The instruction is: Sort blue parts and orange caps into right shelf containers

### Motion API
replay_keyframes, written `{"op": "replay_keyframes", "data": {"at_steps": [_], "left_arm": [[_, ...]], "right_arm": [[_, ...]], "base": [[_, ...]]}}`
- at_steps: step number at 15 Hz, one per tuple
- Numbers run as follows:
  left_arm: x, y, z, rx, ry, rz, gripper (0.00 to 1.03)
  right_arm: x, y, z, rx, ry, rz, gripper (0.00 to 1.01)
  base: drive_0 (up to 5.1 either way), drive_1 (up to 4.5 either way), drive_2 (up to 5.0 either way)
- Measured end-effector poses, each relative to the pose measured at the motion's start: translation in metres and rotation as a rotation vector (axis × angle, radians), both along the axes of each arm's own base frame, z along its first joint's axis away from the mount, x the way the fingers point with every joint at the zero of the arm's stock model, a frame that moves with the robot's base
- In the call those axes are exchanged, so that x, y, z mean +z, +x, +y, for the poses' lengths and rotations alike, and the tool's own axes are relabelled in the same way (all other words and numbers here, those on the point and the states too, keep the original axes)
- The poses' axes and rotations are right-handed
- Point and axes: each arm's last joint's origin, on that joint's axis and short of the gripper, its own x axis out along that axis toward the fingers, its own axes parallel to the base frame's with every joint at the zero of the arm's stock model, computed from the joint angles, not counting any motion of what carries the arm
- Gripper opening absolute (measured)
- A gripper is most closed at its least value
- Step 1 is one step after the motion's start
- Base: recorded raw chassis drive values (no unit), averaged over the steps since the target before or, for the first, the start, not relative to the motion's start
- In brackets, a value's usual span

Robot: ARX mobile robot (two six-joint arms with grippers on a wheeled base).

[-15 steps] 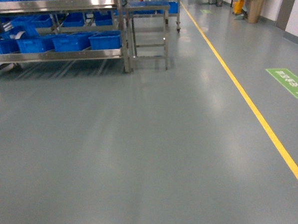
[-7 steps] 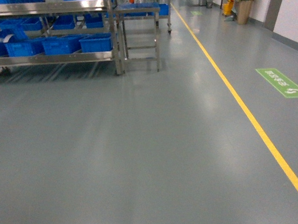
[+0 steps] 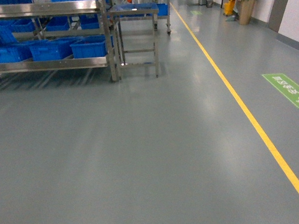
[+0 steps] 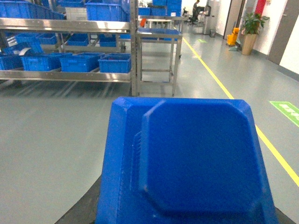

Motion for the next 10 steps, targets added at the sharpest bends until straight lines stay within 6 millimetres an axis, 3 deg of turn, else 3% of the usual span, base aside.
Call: {"op": "replay_keyframes", "data": {"at_steps": [10], "left_arm": [[0.0000, 0.0000, 0.0000, 0.000, 0.000, 0.000, 0.42]], "right_arm": [[0.0000, 0.0000, 0.0000, 0.000, 0.000, 0.000, 0.43]], "base": [[-0.1, 4.23, -4.4]]}}
